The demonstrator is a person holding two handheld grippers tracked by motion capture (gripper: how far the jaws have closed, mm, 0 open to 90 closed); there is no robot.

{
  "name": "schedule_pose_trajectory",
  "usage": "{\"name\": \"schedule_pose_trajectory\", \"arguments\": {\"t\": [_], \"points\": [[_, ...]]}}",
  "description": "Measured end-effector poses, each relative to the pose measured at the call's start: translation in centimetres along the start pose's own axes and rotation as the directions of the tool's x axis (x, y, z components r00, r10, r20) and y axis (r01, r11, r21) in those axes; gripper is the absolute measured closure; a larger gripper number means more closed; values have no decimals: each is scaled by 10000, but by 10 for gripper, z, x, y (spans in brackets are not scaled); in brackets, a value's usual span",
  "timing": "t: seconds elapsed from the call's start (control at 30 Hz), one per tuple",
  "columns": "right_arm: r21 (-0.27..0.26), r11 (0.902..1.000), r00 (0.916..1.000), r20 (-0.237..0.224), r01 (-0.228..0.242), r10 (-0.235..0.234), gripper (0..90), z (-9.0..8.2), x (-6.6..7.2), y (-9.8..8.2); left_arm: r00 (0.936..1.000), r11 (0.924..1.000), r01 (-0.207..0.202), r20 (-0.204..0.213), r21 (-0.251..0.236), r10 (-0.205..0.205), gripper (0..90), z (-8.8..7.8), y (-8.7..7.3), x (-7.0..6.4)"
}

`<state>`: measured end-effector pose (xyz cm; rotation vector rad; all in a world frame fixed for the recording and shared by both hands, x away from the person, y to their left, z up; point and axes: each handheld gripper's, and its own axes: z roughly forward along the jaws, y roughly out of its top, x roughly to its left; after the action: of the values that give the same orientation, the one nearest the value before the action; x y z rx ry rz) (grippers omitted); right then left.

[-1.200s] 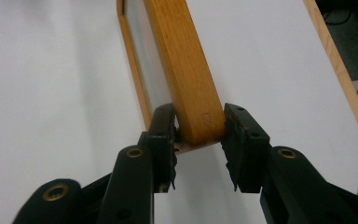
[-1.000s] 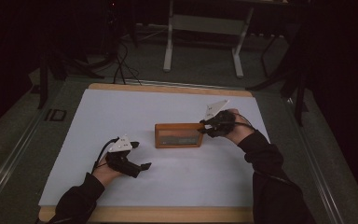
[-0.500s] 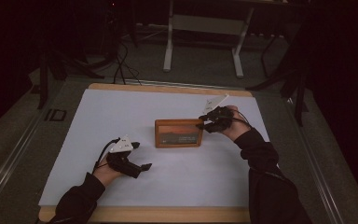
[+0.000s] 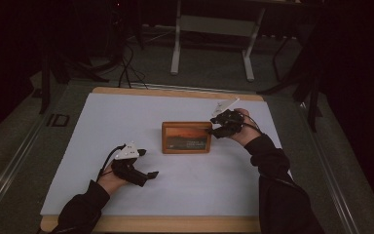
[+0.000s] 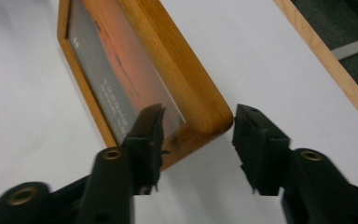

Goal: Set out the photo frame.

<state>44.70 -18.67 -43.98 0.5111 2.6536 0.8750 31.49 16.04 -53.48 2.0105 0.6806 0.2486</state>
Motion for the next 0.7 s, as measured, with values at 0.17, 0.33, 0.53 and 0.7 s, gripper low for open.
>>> {"name": "schedule_pose_trajectory", "arguments": {"t": [0.17,0.33,0.53,0.7], "points": [[-181,9995,9995,141,-271,273,394,-2,-1,-5,10000,10000,-38,8,5,38,16,0,0,0],[-193,9989,9991,74,-427,428,240,-4,1,-14,10000,10000,-30,0,-32,30,16,0,0,0],[-318,9966,9971,-34,-758,757,154,-4,12,-31,10000,9999,-79,39,-77,79,16,0,0,-2],[-631,9923,9943,-79,-1063,1060,139,0,24,-49,9999,9999,-117,58,-66,118,16,0,1,-3]]}}
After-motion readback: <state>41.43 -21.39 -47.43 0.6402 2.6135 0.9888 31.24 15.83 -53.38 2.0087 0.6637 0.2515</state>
